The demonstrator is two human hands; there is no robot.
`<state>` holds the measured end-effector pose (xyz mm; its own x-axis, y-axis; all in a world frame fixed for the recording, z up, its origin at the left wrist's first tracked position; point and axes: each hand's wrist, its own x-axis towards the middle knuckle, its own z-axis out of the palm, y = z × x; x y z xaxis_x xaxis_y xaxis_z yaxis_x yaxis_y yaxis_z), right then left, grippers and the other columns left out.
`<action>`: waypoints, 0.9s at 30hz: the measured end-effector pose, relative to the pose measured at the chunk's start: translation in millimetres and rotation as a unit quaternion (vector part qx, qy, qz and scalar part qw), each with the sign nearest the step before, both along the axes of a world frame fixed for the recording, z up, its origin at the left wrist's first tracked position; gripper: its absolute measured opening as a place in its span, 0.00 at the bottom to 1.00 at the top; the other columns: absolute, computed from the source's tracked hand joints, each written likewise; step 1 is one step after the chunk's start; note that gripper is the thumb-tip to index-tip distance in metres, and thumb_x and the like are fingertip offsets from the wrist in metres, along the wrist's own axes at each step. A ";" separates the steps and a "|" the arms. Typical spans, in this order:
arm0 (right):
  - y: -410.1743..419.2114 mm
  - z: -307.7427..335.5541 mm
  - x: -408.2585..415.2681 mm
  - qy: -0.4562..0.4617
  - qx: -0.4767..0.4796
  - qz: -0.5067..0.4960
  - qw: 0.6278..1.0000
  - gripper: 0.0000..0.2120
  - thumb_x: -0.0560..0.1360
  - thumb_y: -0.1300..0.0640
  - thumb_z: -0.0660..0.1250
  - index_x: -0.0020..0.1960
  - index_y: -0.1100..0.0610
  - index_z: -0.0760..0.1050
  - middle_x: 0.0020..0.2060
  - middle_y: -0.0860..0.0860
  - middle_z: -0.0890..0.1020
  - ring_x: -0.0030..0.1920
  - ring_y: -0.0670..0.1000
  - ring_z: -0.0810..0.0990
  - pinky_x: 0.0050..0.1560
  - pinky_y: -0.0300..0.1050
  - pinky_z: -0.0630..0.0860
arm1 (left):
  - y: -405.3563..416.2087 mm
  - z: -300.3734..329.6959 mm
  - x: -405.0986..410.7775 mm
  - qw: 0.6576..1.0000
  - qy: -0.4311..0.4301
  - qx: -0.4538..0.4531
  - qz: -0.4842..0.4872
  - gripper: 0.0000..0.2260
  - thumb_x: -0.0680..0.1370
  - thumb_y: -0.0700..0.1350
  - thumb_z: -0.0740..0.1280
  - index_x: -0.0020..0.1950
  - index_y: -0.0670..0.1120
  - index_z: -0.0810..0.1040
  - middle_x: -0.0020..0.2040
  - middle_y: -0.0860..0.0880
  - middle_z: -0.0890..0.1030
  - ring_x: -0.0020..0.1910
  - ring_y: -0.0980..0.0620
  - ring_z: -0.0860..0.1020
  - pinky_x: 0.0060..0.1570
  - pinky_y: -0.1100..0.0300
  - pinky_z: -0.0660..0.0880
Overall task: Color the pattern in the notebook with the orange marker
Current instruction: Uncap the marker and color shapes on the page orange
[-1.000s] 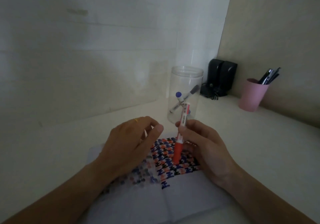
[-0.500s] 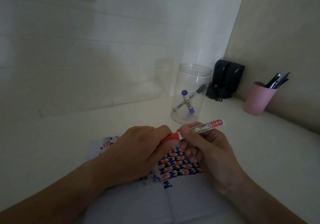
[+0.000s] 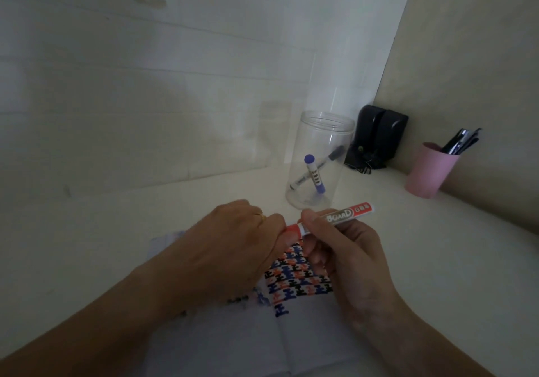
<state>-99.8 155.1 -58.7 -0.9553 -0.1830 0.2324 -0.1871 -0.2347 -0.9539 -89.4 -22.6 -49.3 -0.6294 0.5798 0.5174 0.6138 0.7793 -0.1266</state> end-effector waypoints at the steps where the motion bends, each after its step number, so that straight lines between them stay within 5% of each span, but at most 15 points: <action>1: -2.4 1.2 1.0 -0.008 0.003 -0.008 1.000 0.12 0.71 0.55 0.72 0.32 0.61 0.81 0.24 0.54 0.80 0.22 0.47 0.73 0.24 0.37 0.70 | 1.1 2.1 0.4 1.000 0.013 -0.010 0.012 0.16 0.84 0.49 0.51 0.40 0.48 0.72 0.29 0.50 0.75 0.24 0.51 0.71 0.29 0.57 0.73; 7: 42.1 17.1 -20.8 -0.059 -0.044 -0.114 0.991 0.11 0.75 0.55 0.70 0.36 0.59 0.79 0.26 0.50 0.77 0.27 0.46 0.71 0.26 0.36 0.71 | -19.9 4.7 10.4 0.996 0.061 0.046 0.044 0.18 0.84 0.49 0.51 0.37 0.48 0.70 0.27 0.51 0.72 0.23 0.51 0.67 0.32 0.61 0.63; 13: 26.8 2.5 -19.4 -0.009 0.009 -0.087 0.996 0.12 0.76 0.56 0.70 0.37 0.61 0.80 0.26 0.53 0.78 0.26 0.47 0.73 0.26 0.40 0.71 | -12.9 -2.4 1.3 0.990 0.037 0.131 0.025 0.15 0.83 0.52 0.56 0.44 0.46 0.76 0.36 0.50 0.78 0.32 0.52 0.70 0.38 0.60 0.66; 20: 41.1 24.8 -15.2 0.004 0.031 -0.152 0.988 0.06 0.77 0.63 0.65 0.45 0.61 0.81 0.27 0.52 0.81 0.27 0.48 0.78 0.29 0.42 0.75 | -27.8 -13.5 -5.9 0.994 -0.083 0.054 -0.049 0.15 0.81 0.58 0.62 0.56 0.49 0.79 0.51 0.52 0.82 0.48 0.54 0.77 0.48 0.56 0.77; 27: 31.3 28.4 29.5 -0.032 0.131 -0.001 0.991 0.06 0.64 0.58 0.73 0.38 0.60 0.82 0.28 0.55 0.79 0.27 0.49 0.76 0.25 0.38 0.74 | -32.0 -20.0 -10.9 0.976 -0.183 0.076 -0.091 0.15 0.80 0.61 0.62 0.57 0.54 0.81 0.55 0.56 0.82 0.53 0.59 0.78 0.51 0.55 0.78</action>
<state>-70.3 186.4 -30.3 -0.9667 -0.2276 0.1168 -0.1252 0.0228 -0.9919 -100.3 -54.6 -69.3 -0.6813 0.6340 0.3659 0.7268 0.6452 0.2353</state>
